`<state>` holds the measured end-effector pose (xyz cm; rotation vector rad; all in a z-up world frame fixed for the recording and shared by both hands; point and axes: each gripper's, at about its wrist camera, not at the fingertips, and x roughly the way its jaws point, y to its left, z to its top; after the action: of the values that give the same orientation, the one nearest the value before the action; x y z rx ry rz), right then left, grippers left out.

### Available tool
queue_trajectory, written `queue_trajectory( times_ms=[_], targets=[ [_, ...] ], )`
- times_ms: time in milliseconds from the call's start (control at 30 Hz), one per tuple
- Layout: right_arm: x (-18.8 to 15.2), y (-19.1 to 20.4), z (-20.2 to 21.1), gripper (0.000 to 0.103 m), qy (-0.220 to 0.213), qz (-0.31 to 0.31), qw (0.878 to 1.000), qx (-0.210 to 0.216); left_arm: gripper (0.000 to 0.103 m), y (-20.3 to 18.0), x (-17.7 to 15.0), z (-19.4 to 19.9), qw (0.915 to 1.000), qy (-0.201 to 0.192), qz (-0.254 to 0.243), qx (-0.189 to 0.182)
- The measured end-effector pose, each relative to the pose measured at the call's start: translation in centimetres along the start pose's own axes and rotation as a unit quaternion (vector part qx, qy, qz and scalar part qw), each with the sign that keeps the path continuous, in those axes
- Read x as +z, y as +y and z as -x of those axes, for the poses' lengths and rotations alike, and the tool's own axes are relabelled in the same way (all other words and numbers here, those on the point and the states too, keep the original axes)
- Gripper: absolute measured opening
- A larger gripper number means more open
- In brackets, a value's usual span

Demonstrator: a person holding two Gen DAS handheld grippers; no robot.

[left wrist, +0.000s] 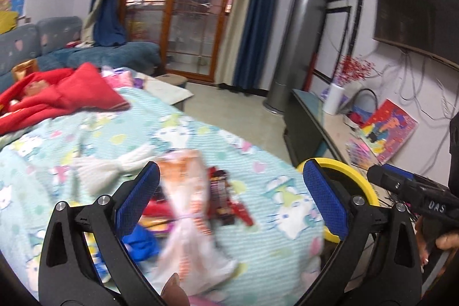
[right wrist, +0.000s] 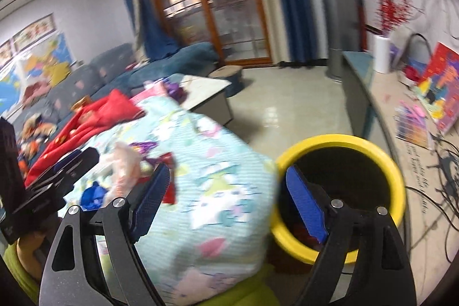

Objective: Collect trash
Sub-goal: 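Grasp the blue glove with the left tool while the right tool grasps the white plastic bag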

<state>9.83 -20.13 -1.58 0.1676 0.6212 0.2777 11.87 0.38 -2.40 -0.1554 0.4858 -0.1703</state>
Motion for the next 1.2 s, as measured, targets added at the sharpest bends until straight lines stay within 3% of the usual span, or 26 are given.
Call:
queue_trajectory(
  times_ms=[333, 567, 833, 933, 1033, 1167, 1200],
  targets=[
    [-2.1, 9.4, -4.5, 0.083, 0.039, 0.065, 0.994, 0.076, 0.092, 7.5, -0.6, 3.5, 0.9974, 0.003, 0.049, 0.053],
    [-4.4, 13.7, -7.2, 0.083, 0.068, 0.090, 0.989, 0.096, 0.090, 10.9, -1.5, 5.3, 0.9950, 0.008, 0.075, 0.065],
    [-5.7, 14.6, -9.5, 0.083, 0.089, 0.088, 0.988, 0.094, 0.056, 12.2, -3.0, 5.2, 0.9954, 0.032, 0.090, 0.010],
    [-6.2, 14.4, -10.3, 0.082, 0.098, 0.087, 0.987, 0.093, 0.049, 11.4, -3.6, 4.0, 0.9953, 0.052, 0.079, -0.019],
    [-7.0, 14.2, -11.0, 0.075, 0.118, 0.080, 0.984, 0.105, 0.048, 10.5, -4.4, 2.5, 0.9951, 0.073, 0.063, -0.021],
    [-7.7, 14.3, -11.6, 0.054, 0.140, 0.075, 0.979, 0.131, 0.034, 10.2, -5.3, 0.9, 0.9930, 0.100, 0.062, -0.010],
    [-7.9, 14.4, -11.5, 0.052, 0.143, 0.078, 0.977, 0.135, 0.033, 10.3, -5.5, 0.8, 0.9928, 0.101, 0.063, -0.009]
  ],
)
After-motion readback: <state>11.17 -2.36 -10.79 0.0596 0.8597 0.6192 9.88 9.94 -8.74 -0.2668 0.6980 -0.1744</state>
